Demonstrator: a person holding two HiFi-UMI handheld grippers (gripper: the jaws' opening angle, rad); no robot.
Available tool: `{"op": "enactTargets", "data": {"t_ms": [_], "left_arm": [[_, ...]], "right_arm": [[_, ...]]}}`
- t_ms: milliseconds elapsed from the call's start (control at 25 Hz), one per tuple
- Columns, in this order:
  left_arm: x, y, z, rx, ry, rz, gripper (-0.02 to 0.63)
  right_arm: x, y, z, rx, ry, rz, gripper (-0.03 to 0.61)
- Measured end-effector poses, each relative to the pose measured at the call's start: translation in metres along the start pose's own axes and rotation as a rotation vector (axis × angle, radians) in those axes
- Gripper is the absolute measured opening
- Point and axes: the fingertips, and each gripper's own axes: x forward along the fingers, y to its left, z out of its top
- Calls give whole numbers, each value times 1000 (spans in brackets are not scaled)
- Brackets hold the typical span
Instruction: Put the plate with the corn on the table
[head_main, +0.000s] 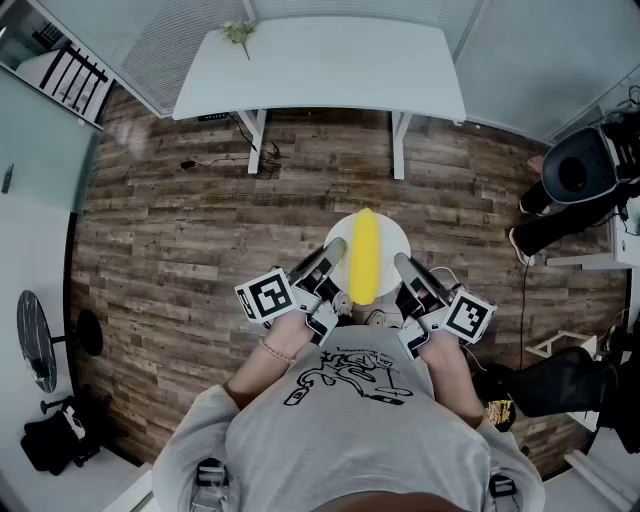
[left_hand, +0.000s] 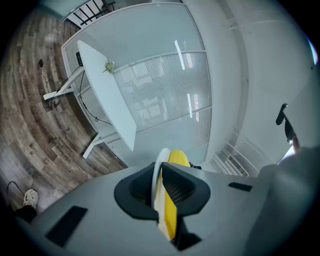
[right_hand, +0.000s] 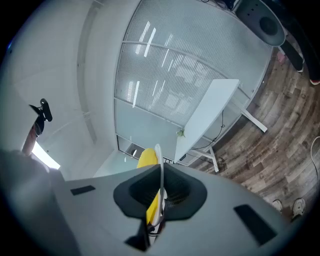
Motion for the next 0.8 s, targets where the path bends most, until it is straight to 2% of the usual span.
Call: {"op": "enactTargets", "data": {"t_ms": [600, 800], "left_arm": [[-6, 12, 27, 21, 20, -24, 37], [3, 15, 31, 18, 25, -21, 37]], "right_arm": [[30, 1, -8, 20, -14, -8, 18], [36, -4, 1, 20, -10, -4, 18]]}}
